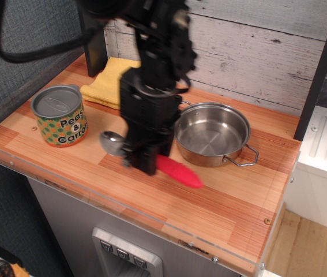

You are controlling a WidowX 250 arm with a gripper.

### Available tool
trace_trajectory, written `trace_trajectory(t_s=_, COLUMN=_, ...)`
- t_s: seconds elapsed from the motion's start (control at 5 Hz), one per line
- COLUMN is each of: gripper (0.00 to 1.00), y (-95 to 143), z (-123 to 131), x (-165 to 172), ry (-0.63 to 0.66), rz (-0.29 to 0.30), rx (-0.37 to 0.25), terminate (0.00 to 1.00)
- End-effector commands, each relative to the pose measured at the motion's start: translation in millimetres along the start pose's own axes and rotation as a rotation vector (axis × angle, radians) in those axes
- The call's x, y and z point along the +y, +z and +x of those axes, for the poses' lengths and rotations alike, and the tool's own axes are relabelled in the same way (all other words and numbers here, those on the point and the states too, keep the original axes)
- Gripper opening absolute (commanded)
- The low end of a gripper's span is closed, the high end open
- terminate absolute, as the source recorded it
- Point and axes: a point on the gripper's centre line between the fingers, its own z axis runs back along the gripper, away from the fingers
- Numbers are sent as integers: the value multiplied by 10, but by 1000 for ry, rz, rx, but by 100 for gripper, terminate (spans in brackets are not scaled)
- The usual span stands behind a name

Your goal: Move the red spoon to the middle front of the table so that it is in between the pot and can.

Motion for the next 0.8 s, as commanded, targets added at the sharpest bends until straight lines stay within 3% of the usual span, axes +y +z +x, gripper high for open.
trace_trajectory(t_s=0.0, gripper=0, y=-53, z=-456, x=-89, ry=-76, rz=-32, rx=-19, terminate=0)
trace_trajectory(t_s=0.2, gripper=0, y=-143, z=-494, x=-69, ry=-69, rz=-35, rx=-35, terminate=0)
trace_trajectory(t_s=0.6, gripper=0, y=-263, z=-530, x=-14, ry=-80, rz=-32, rx=24, terminate=0)
